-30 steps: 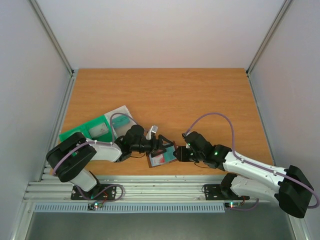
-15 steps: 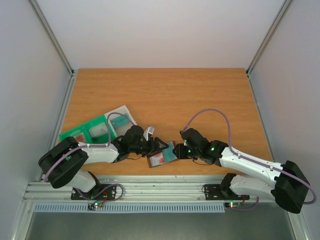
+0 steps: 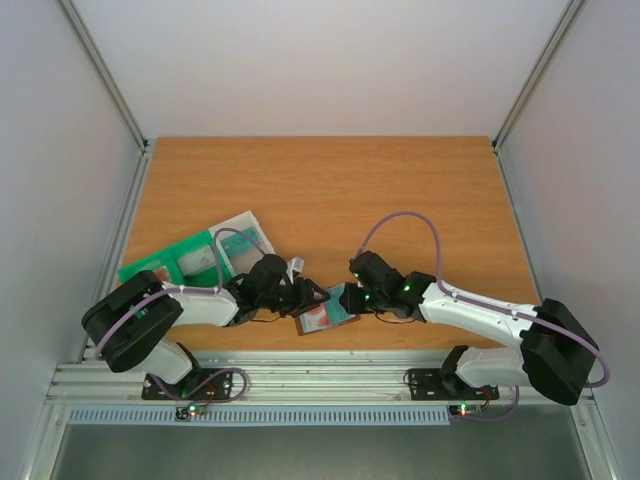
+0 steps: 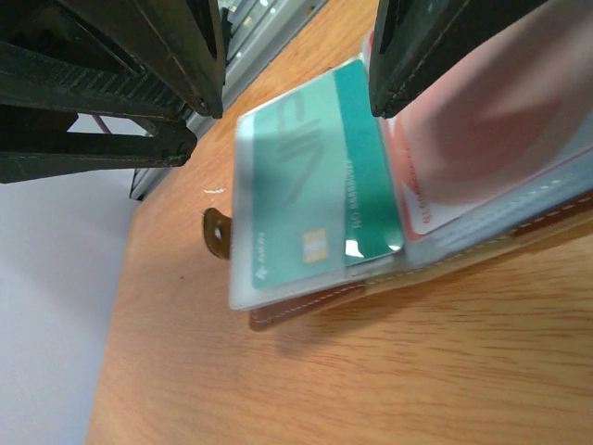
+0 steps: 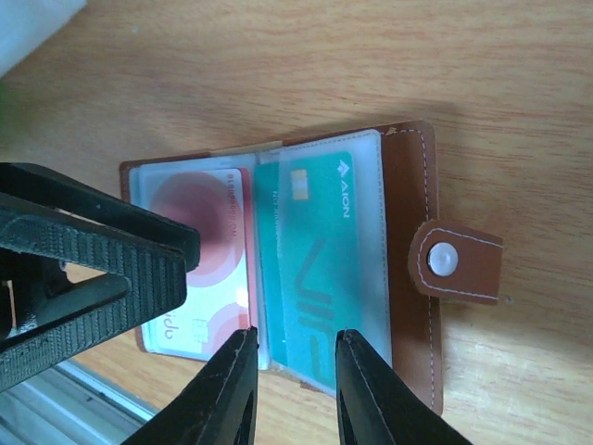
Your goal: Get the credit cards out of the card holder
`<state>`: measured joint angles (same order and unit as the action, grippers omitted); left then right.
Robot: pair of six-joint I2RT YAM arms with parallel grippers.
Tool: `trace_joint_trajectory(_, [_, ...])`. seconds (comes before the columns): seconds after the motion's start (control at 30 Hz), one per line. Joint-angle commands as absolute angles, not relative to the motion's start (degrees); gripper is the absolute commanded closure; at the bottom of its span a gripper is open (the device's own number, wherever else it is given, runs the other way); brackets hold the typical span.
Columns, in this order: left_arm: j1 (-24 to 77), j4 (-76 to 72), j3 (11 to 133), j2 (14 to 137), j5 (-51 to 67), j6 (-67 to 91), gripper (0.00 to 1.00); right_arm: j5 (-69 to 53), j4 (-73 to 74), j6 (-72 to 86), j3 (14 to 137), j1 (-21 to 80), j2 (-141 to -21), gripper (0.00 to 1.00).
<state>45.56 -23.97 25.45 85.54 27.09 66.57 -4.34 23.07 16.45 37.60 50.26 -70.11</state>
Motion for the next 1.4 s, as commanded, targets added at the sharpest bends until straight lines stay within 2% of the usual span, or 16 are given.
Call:
trace_joint_trajectory(0.0, [45.3, -24.3, 24.3, 87.2, 25.0, 65.5, 0.57, -3.7, 20.3, 15.6, 38.7, 50.1, -73.3, 0.75])
trace_joint_trajectory(0.23, [45.3, -30.5, 23.1, 91.2, 25.9, 67.2, 0.57, -2.3, 19.1, 15.6, 37.2, 50.1, -77.6, 0.80])
trace_joint_trajectory(0.67, [45.3, -28.8, 22.8, 91.1, 23.8, 67.6, 0.58, -2.5, 16.6, 17.3, 31.5, 50.1, -79.3, 0.86])
trace_joint_trajectory(1.03, [45.3, -29.2, 23.5, 91.5, 23.3, 67.8, 0.64, -4.0, 13.9, 18.1, 29.4, 50.1, -79.4, 0.87])
trace_joint_trajectory(1.37, [45.3, -29.5, 23.9, 92.0, 23.2, 67.9, 0.76, -3.8, 13.3, 18.6, 28.6, 50.1, -79.1, 0.87])
